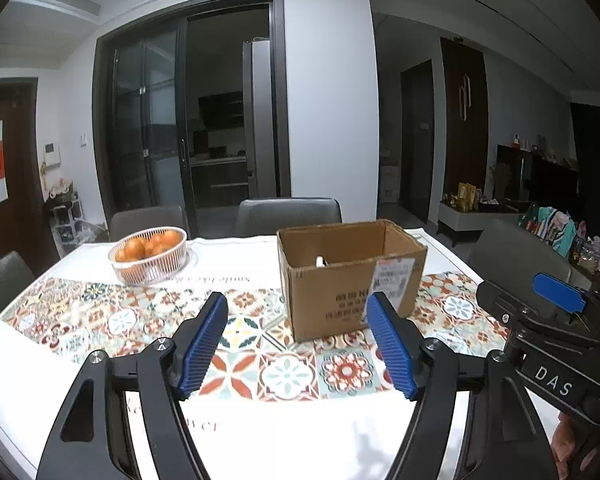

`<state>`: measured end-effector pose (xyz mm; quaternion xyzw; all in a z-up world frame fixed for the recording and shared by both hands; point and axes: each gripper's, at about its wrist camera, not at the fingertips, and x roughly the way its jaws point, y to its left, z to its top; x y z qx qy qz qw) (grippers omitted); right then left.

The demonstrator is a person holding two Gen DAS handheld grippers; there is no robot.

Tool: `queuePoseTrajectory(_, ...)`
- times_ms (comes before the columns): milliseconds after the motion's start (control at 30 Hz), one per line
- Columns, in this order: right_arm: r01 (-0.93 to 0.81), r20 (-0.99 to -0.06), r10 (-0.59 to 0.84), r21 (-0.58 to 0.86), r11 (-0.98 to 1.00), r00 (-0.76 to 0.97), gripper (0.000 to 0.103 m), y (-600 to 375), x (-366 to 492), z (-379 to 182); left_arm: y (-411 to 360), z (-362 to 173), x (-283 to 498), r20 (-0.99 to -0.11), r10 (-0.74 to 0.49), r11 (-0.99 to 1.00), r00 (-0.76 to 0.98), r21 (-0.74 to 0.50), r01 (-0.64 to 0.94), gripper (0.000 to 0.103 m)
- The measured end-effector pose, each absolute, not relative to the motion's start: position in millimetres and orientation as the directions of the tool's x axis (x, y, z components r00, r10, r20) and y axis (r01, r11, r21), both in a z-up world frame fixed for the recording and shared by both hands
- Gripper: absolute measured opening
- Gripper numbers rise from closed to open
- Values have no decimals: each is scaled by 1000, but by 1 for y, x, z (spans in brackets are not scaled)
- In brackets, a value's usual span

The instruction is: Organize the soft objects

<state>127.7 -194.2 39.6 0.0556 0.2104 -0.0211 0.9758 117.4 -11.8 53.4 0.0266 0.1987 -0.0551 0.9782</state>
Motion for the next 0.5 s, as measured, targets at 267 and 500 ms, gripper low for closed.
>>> queuePoseTrajectory(267, 72, -434, -26, 90, 993, 900, 80, -194, 91, 22, -13, 40, 84, -410, -87, 993, 908, 34, 111, 82)
queuePoseTrajectory(500, 76, -442, -32, 81, 994, 896, 80, -191, 68, 16, -8, 36, 60, -406, -75, 995, 911, 33, 96, 84)
